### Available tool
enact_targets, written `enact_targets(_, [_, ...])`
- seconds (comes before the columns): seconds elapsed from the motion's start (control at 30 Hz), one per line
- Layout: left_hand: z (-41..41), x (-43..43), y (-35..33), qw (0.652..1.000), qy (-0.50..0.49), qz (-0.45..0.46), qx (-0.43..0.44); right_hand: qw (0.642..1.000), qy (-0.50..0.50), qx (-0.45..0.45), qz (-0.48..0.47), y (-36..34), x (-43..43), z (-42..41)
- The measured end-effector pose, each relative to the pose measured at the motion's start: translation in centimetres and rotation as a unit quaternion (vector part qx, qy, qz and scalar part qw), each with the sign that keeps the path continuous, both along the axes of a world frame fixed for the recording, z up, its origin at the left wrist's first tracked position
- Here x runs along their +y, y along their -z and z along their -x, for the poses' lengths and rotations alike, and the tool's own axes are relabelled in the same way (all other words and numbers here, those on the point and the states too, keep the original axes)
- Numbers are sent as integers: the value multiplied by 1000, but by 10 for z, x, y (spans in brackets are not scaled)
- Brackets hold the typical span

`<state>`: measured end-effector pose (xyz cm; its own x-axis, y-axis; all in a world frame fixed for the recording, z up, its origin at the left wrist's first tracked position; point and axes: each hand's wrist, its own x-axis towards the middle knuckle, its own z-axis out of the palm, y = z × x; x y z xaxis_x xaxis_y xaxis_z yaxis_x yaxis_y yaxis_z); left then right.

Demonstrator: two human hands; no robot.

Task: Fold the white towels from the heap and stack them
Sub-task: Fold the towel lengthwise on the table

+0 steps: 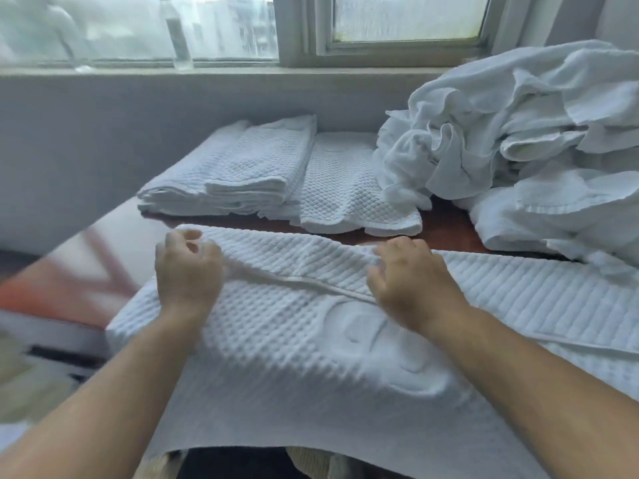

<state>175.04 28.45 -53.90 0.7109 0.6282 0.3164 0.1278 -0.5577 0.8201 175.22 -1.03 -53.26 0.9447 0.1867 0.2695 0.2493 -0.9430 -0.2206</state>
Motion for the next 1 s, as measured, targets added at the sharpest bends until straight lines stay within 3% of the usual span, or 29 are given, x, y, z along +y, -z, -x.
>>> enact_targets(0.07, [-8, 22, -4, 994, -63, 91, 25, 993, -100, 21, -58, 1, 25, 1])
enact_targets(0.13, [-18, 42, -14, 978, -91, 176, 63, 988, -148, 27, -22, 8, 39, 0])
enact_targets(0.23, [-32, 64, -24, 937, -40, 332, 101, 987, -156, 27, -29, 19, 39, -5])
enact_targets(0.33, [-44, 74, -23, 939, 15, 311, 145, 986, -156, 9, -50, 22, 38, -8])
enact_targets(0.47, [-49, 69, -17, 971, 26, 168, 166, 987, -142, -1, -78, 22, 39, -7])
enact_targets(0.57, [-41, 60, -16, 963, 56, 256, 66, 983, -146, -20, -112, 20, 38, -7])
enact_targets(0.7, [-34, 53, -24, 912, 91, 397, -40, 982, -152, -25, -105, 17, 38, -5])
enact_targets(0.77, [-29, 53, -28, 879, 96, 464, -60, 982, -161, -55, -86, 17, 38, -3])
enact_targets(0.87, [-15, 54, -32, 843, 100, 529, -20, 974, -180, -119, -69, 16, 39, -1])
enact_targets(0.93, [-5, 55, -23, 874, 75, 480, 7, 971, -182, -141, -62, 16, 39, 0])
enact_targets(1.0, [4, 53, -13, 906, 69, 417, -26, 967, -185, -160, -67, 17, 41, 2])
